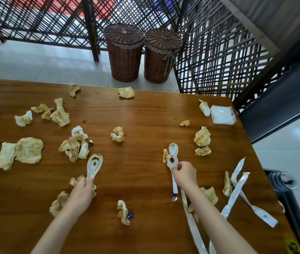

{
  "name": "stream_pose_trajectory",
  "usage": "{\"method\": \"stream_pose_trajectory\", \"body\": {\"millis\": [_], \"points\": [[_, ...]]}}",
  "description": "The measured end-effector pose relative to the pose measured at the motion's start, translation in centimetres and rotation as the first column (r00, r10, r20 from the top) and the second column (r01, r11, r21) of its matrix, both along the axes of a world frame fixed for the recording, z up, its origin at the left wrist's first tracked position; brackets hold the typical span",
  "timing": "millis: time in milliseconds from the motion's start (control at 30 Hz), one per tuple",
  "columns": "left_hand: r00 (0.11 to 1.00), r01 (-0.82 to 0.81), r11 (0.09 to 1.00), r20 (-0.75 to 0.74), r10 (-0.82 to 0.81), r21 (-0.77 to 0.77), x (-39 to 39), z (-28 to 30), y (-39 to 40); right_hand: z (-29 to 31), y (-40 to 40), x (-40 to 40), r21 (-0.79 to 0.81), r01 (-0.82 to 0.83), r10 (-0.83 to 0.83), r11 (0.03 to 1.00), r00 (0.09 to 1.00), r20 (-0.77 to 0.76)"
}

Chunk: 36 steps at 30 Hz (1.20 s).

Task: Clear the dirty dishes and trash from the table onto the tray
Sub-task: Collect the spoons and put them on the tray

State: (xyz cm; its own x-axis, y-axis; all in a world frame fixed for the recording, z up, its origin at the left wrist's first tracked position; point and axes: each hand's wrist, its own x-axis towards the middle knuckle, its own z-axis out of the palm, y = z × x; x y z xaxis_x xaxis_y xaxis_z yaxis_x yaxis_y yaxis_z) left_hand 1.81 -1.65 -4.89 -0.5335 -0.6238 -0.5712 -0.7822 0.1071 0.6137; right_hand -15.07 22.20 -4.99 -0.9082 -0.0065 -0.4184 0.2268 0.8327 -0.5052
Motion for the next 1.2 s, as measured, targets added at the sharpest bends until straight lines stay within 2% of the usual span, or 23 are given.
{"method": "stream_pose_trajectory", "body": {"millis": [133, 333, 467, 700, 833, 933, 1200], "points": [[0.999, -0.011, 0.995, -0.034, 0.015, 0.095, -1.6, -0.2, 1.7, 0.1, 0.6, -3.7, -0.013, 0.084, -0.085, 0.996, 0.996, -0.018], [0.998, -0.017, 0.995, -0.052, 0.022, 0.094, -3.2, -0.6, 5.0, -1.6, -0.1, -6.8, -0.043, 0.132, -0.130, 0.990, 0.991, 0.039], [0.994, -0.081, 0.988, -0.065, 0.090, 0.129, -4.0, -0.4, 6.6, -2.3, -0.2, -8.0, -0.019, 0.055, -0.055, 0.998, 0.998, 0.042], [0.991, -0.110, 0.984, -0.058, 0.119, 0.138, -4.2, -0.1, 7.4, -2.7, 0.1, -8.7, 0.043, -0.149, 0.148, 0.988, 0.989, 0.032], [0.991, -0.114, 0.984, -0.059, 0.123, 0.136, -4.6, -0.2, 8.0, -3.0, -0.1, -8.1, 0.188, -0.231, 0.233, 0.955, 0.972, 0.009], [0.991, -0.112, 0.984, -0.052, 0.120, 0.135, -4.8, -0.2, 8.4, -3.0, -0.3, -8.0, 0.238, -0.270, 0.274, 0.933, 0.962, 0.019], [0.993, -0.108, 0.986, -0.039, 0.113, 0.124, -5.0, 0.0, 8.5, -3.5, -0.3, -7.5, 0.154, -0.344, 0.346, 0.926, 0.938, 0.014]]}}
